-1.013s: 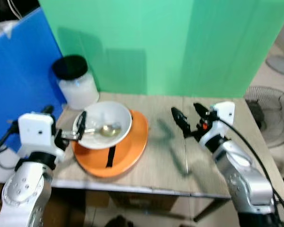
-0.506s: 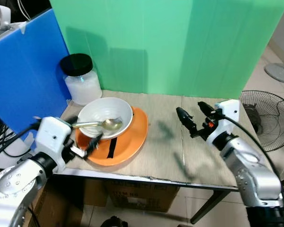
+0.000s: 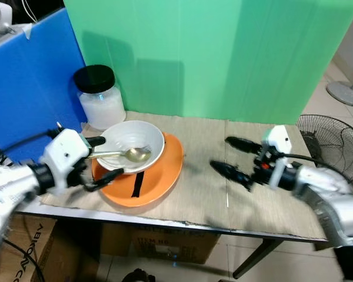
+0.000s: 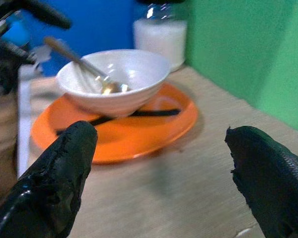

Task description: Setting the table

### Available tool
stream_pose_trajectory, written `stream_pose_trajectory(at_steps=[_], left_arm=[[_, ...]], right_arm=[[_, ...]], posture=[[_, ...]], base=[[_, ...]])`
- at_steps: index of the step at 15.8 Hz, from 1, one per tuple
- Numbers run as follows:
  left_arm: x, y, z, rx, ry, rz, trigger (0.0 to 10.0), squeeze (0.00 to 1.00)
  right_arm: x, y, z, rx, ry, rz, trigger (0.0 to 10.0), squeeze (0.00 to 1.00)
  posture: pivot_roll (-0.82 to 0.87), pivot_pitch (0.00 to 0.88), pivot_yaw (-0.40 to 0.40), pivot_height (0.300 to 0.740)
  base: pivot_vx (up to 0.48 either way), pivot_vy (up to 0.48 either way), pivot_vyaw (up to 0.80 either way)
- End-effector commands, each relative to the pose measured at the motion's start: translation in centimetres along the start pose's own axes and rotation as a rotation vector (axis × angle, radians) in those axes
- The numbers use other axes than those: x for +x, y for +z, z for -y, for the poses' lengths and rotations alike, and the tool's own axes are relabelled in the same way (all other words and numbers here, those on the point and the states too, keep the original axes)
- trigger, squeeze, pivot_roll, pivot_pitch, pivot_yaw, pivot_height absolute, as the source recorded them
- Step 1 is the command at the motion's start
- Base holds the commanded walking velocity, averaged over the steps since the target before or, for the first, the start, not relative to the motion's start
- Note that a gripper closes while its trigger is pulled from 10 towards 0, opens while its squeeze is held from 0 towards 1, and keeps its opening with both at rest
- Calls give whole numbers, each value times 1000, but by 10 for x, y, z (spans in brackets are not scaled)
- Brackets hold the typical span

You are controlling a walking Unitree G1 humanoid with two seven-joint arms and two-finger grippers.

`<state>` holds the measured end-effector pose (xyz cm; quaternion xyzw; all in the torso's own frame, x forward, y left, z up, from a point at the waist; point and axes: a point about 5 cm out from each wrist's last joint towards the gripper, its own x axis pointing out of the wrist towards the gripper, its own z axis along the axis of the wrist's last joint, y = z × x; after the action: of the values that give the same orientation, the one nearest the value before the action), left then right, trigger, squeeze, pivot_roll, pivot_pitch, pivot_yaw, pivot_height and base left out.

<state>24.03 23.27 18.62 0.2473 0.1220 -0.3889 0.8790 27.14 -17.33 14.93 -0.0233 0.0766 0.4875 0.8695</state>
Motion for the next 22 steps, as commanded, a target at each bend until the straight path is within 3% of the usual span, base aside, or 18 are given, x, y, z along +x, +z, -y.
stream_pose_trajectory(at_steps=[1, 2, 3, 4, 5, 6, 7, 10, 14, 15, 16, 22], left_arm=[[1, -4, 1, 8, -85, -25, 10000, 0], [1, -8, -3, 17, -118, -46, 10000, 0], [2, -11, -6, 26, -124, -64, 5804, 0], [1, -17, -16, 48, -136, -104, 0, 0], [2, -20, -24, 65, -133, -128, 627, 0], [3, -23, -33, 94, -117, -155, 8980, 0], [5, -27, -41, 115, -99, -178, 10000, 0], [8, -29, -60, 125, -60, -188, 10000, 0], [12, -30, -69, 127, -95, -174, 9647, 0], [12, -31, -71, 115, -120, -173, 431, 0], [12, -31, -71, 115, -127, -175, 0, 0], [8, -36, -71, 175, -202, -244, 0, 0]], right_arm=[[3, 4, -3, -3, 71, -6, 10000, 0], [2, 5, -2, -9, 98, -15, 10000, 0], [2, 6, -2, -12, 109, -17, 10000, 0], [1, 6, -3, -13, 119, -20, 10000, 0], [0, 5, -3, -13, 125, -25, 10000, 0], [0, 4, -5, -13, 136, -33, 10000, 0], [0, 3, -6, -17, 143, -40, 10000, 0], [-2, 1, -10, -4, 150, -43, 10000, 0], [-4, -1, -13, -3, 163, -51, 10000, 0], [-5, -1, -13, -3, 167, -58, 10000, 0], [-5, -1, -13, -4, 167, -59, 10000, 0], [-4, -2, -16, -18, 195, -84, 10000, 0]], posture=[[-11, 20, 13, 740], [-15, 21, 10, 740], [-17, 23, 10, 740], [-21, 27, 8, 740], [-23, 30, 6, 740], [-31, 32, 7, 740], [-34, 33, 8, 740], [-48, 39, 13, 740], [-54, 46, 18, 740], [-54, 47, 18, 740], [-54, 47, 18, 740], [-50, 50, 14, 740]], base=[[0, 0, 0], [0, 0, 0], [0, 0, 0], [0, 0, 0], [0, 0, 0], [0, 0, 0], [0, 0, 0], [0, 0, 0], [0, 0, 0], [0, 0, 0], [0, 0, 0], [0, 0, 0]])
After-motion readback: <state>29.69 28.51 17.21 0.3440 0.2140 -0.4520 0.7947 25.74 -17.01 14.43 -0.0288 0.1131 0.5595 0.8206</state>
